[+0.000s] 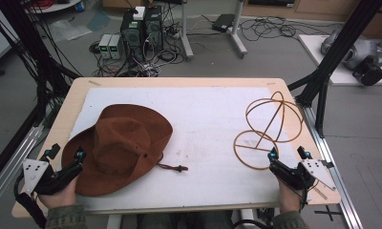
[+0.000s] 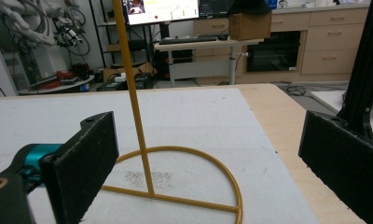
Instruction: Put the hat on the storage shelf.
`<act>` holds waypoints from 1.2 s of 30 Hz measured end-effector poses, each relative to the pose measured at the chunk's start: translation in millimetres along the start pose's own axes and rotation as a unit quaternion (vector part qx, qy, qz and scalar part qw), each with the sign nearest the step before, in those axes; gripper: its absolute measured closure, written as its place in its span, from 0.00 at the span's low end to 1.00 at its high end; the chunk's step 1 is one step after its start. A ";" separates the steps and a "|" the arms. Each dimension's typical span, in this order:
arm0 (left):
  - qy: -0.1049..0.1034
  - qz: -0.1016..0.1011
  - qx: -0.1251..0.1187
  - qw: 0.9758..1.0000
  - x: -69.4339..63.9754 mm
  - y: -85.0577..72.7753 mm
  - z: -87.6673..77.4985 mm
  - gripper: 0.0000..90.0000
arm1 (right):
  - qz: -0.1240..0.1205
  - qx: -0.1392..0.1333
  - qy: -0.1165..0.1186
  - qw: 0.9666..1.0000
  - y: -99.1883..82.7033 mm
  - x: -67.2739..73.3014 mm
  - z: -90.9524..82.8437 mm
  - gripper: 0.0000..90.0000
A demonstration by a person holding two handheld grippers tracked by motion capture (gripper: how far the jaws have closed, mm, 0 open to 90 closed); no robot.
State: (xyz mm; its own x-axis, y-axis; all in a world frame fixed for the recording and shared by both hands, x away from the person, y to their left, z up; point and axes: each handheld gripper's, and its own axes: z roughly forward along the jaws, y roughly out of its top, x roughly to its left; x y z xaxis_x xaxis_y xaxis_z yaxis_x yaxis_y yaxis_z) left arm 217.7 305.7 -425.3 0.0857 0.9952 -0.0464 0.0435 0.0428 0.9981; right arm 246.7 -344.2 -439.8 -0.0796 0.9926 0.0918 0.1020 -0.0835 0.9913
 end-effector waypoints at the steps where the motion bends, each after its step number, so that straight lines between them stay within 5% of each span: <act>1: 0.000 0.000 -0.001 1.000 -0.3 0.1 -0.1 0.28 | 0.001 0.000 0.000 1.000 0.0 -0.1 -0.2 0.04; 15: -0.016 0.011 0.003 1.000 -2.6 3.4 1.2 0.28 | 0.001 -0.003 0.003 1.000 0.3 -1.4 -1.1 0.04; 22: -0.060 0.023 0.025 0.998 -6.0 7.1 5.1 0.28 | 0.003 -0.006 0.003 1.000 1.2 -2.7 -2.2 0.04; 30: -0.121 0.041 0.069 0.989 -14.0 10.6 14.1 0.31 | 0.003 -0.004 0.008 1.000 0.9 -3.2 -1.3 0.04; 36: -0.147 0.048 0.095 0.983 -15.1 14.1 22.2 0.30 | 0.003 -0.005 0.008 1.000 0.9 -4.3 -1.4 0.04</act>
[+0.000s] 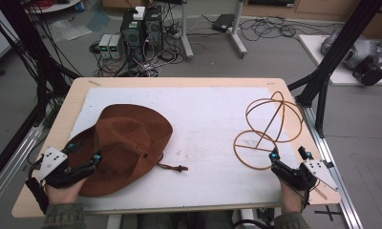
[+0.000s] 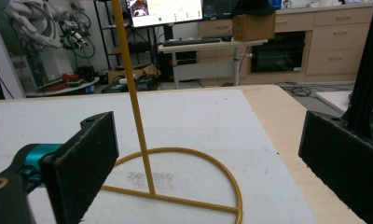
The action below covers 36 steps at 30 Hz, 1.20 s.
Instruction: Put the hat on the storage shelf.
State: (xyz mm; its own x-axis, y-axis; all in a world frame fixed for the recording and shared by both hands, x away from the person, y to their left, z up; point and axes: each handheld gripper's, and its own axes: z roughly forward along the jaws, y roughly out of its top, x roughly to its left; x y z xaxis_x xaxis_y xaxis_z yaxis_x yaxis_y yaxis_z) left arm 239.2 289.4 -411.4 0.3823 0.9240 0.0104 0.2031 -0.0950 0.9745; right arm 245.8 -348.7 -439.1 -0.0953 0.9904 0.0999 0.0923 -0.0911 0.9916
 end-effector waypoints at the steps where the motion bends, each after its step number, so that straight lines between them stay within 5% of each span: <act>1: -0.003 0.001 0.002 1.000 0.1 1.3 0.9 0.30 | 0.000 0.000 0.000 1.000 -0.1 -0.3 0.0 0.04; 7: -0.023 0.013 0.030 0.999 0.0 10.5 11.4 0.29 | 0.002 0.000 0.000 1.000 0.1 -1.2 -0.5 0.04; 14: -0.042 0.010 0.099 0.994 -1.8 2.4 34.6 0.28 | 0.003 0.001 -0.002 1.000 0.4 -2.2 -2.1 0.04; 17: -0.050 -0.010 0.095 0.994 -3.3 1.6 41.4 0.30 | -0.001 0.001 -0.004 1.000 0.0 -4.1 -2.2 0.04; 20: -0.061 -0.012 0.104 0.993 -6.0 1.7 46.9 0.45 | 0.001 0.002 -0.004 1.000 -0.2 -4.7 -2.2 0.04; 24: -0.050 -0.009 0.095 0.994 -7.8 3.7 44.0 0.94 | 0.000 0.003 -0.003 1.000 0.0 -4.8 -2.8 0.04; 27: -0.055 0.010 0.089 0.994 -8.9 3.5 41.7 0.97 | 0.001 0.002 -0.001 1.000 -0.3 -4.3 -2.0 0.04; 36: -0.075 0.010 0.061 0.995 -9.0 4.9 36.7 0.98 | -0.003 0.002 0.003 1.000 -0.4 -1.7 -0.6 0.04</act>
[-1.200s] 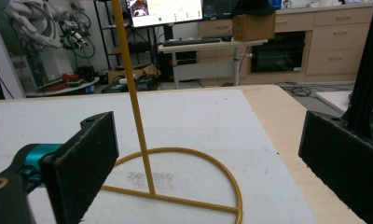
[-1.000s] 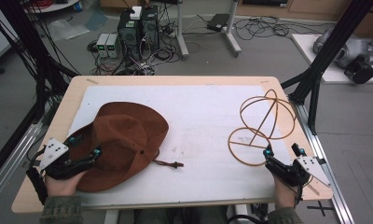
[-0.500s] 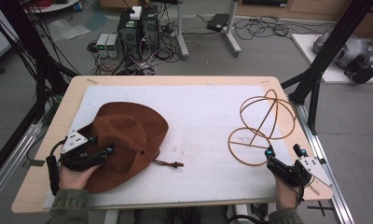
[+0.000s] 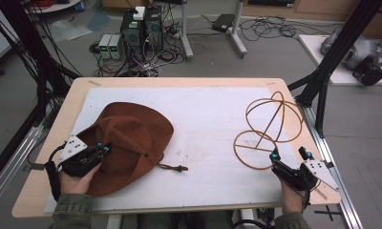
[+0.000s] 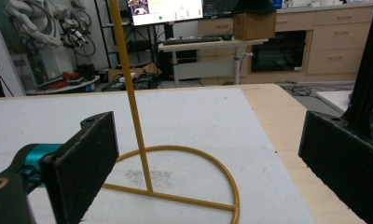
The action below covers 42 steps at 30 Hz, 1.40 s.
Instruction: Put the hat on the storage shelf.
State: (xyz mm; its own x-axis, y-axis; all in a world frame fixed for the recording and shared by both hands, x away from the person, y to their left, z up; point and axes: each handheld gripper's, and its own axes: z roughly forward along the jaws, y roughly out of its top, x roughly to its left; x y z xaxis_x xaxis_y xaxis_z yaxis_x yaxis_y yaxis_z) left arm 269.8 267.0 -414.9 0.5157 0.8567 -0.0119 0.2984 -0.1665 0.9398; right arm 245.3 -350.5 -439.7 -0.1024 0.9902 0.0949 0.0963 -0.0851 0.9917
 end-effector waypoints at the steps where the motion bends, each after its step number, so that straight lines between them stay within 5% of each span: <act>1: -0.004 -0.001 -0.007 1.000 -0.7 1.0 -0.7 0.98 | 0.000 0.001 0.000 1.000 0.0 0.3 0.0 0.04; 5: -0.009 0.008 -0.022 1.000 -4.0 6.4 -2.7 0.98 | 0.000 0.002 0.003 1.000 -0.3 1.2 0.8 0.04; 11: -0.034 0.005 -0.095 0.995 -11.5 26.3 -4.4 0.97 | -0.001 0.001 0.006 1.000 -0.1 1.4 1.4 0.04; 14: -0.046 -0.005 -0.139 0.989 -15.3 37.4 -4.2 0.97 | 0.000 0.002 0.006 1.000 -0.1 0.9 1.1 0.04; 17: -0.053 -0.020 -0.194 0.979 -19.8 49.3 -3.9 0.97 | 0.001 0.000 0.006 1.000 -0.2 0.2 0.9 0.04; 21: -0.073 -0.026 -0.238 0.968 -24.0 64.8 -1.3 0.97 | 0.000 0.000 0.006 1.000 -0.1 -1.0 -0.3 0.04; 33: -0.151 0.012 -0.259 0.954 -49.8 117.0 36.1 0.97 | 0.004 -0.002 0.006 1.000 0.0 0.0 -2.1 0.04; 42: -0.218 0.023 -0.274 0.936 -74.8 163.7 78.4 0.97 | -0.004 -0.002 0.011 1.000 -0.5 3.2 0.0 0.04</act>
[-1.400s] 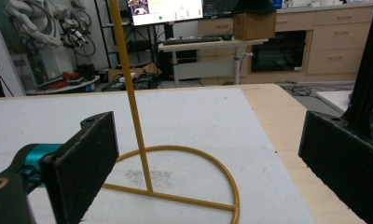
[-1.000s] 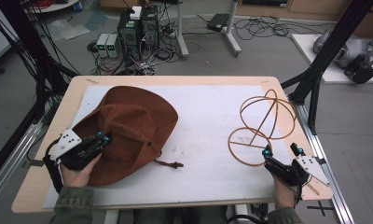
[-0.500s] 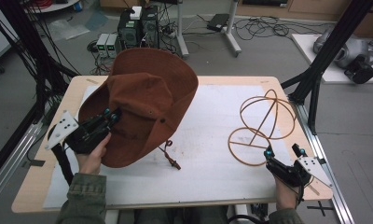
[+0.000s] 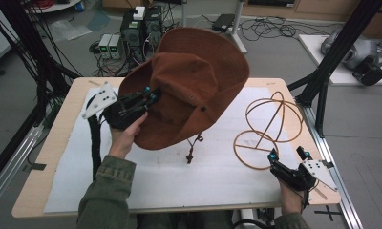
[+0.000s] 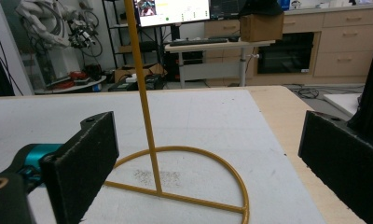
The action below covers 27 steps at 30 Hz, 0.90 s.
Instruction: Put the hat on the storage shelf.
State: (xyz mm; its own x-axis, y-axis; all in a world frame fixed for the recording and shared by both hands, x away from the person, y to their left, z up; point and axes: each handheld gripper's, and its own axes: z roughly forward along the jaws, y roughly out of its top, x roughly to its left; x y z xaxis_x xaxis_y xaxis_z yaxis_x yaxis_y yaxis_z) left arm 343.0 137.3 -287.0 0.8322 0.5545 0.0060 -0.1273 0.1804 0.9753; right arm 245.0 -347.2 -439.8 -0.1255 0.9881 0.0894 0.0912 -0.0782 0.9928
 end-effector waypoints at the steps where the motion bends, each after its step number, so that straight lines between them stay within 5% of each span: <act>1: -0.007 0.003 0.001 1.000 -1.9 2.2 7.7 0.97 | 0.001 -0.002 0.000 1.000 -0.1 0.1 0.5 0.04; 4: -0.023 0.010 0.002 1.000 -5.6 7.0 23.8 0.97 | 0.000 0.002 -0.002 1.000 -0.8 -1.4 1.4 0.04; 6: -0.050 0.015 0.007 0.999 -9.8 12.9 50.2 0.97 | 0.003 0.001 -0.003 1.000 -0.7 -1.5 1.1 0.04; 16: -0.109 0.004 0.024 0.994 -22.6 10.2 111.0 0.97 | 0.007 -0.004 -0.010 1.000 0.1 -6.2 -1.9 0.04; 27: -0.174 -0.003 0.046 0.984 -45.0 1.9 168.0 0.97 | 0.010 -0.006 -0.014 1.000 -0.1 -11.1 -2.3 0.04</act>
State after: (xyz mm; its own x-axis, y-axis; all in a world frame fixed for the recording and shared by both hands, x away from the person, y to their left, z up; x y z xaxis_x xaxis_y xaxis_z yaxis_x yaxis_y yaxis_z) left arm 396.0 -23.8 -248.3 0.9692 0.2385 0.0609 -0.0867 0.0995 0.9913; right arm 244.1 -358.5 -440.7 -0.0969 0.9896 0.1066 0.0821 -0.0988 0.9917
